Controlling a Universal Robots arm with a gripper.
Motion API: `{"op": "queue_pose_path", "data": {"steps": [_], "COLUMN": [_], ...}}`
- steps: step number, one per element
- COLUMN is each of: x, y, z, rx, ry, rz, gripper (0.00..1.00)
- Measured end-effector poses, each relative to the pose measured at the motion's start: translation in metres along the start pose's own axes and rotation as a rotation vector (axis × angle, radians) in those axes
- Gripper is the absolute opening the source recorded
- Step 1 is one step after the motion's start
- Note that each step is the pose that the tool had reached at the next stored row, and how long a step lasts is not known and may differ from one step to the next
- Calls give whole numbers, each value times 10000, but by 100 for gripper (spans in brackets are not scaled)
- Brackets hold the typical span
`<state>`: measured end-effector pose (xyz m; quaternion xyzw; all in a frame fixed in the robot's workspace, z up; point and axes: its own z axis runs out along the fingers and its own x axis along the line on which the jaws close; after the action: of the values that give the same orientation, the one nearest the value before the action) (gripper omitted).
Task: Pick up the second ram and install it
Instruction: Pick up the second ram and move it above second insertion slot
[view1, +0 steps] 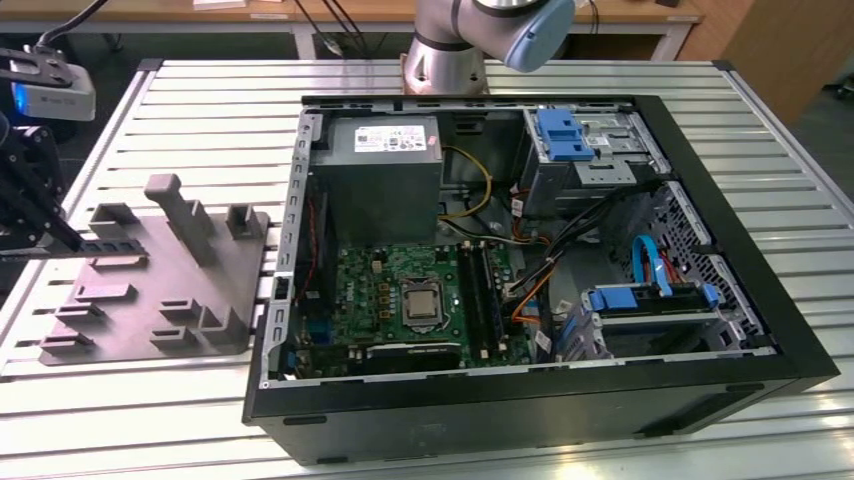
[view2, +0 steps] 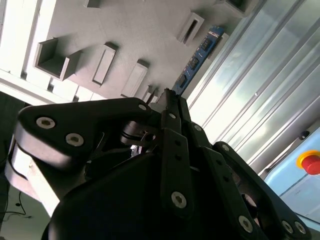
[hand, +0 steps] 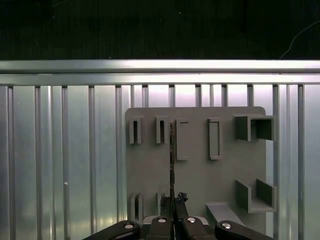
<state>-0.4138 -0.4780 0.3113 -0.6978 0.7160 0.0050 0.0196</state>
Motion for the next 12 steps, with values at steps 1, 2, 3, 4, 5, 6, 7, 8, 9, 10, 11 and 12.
{"op": "queue_pose_path", "data": {"steps": [1, 2, 3, 4, 5, 6, 7, 8, 9, 10, 11, 12], "x": [0, -1, -1, -1, -1, -2, -2, -2, -2, -2, -2, -3], "y": [0, -1, 0, -1, -1, -1, -1, -1, -1, -1, -2, -1], "z": [-8, -15, -22, -28, -34, -41, -47, -51, -57, -62, -68, -72], "rx": [-1, -1, -1, -1, 0, -1, -1, -1, -2, -2, -2, -2], "ry": [-5, -10, -15, -21, -27, -31, -37, -43, -47, -53, -57, -61], "rz": [0, 1, 1, 0, 0, 1, 1, 1, 1, 1, 1, 1], "gripper": [14, 14, 14, 14, 14, 14, 14, 14, 14, 14, 14, 14]}}
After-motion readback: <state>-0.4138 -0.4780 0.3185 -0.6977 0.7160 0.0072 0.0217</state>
